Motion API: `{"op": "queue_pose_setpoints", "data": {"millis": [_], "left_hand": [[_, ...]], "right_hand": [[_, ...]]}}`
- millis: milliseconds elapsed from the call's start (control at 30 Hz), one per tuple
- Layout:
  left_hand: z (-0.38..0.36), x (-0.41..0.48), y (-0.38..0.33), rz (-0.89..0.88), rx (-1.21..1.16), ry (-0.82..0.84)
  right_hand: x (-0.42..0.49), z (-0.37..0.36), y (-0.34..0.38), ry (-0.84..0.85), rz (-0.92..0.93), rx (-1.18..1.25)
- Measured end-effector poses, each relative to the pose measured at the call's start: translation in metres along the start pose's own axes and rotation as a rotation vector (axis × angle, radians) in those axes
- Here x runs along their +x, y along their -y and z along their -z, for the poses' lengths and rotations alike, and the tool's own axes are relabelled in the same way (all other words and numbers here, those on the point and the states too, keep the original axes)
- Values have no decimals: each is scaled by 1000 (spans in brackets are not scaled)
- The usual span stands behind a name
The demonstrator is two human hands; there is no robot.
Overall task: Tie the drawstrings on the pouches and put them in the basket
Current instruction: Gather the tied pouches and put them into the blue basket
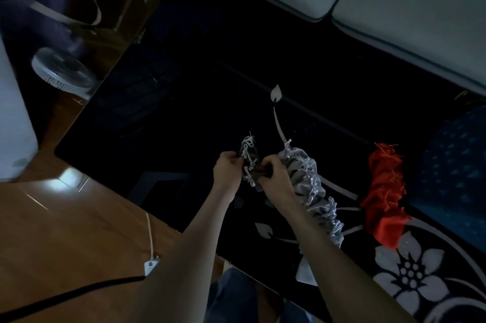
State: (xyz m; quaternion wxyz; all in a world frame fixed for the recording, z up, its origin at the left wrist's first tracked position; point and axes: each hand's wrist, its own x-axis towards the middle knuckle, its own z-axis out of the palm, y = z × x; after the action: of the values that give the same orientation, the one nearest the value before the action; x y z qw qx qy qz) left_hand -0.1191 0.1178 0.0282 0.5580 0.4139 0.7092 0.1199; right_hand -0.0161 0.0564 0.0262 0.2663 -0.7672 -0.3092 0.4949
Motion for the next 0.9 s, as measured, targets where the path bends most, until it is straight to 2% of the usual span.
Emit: {"op": "queue_pose_setpoints", "data": {"millis": [200,333,633,800,900], "left_hand": [[1,-12,-13,55,-164,149],[3,-25,-25,138,-369,113],[-10,-70,-59,14,-367,46],[-40,-124,-71,-39,-413,272],[-64,-156,-83,-37,-413,375]], "right_hand": [[-14,22,2,35,-98,319],[-24,33,12,33,-106,403],[-76,91,41,-68,20,520],[-112,128,45,-20,47,537],[-133,151,41,-111,2,532]]}}
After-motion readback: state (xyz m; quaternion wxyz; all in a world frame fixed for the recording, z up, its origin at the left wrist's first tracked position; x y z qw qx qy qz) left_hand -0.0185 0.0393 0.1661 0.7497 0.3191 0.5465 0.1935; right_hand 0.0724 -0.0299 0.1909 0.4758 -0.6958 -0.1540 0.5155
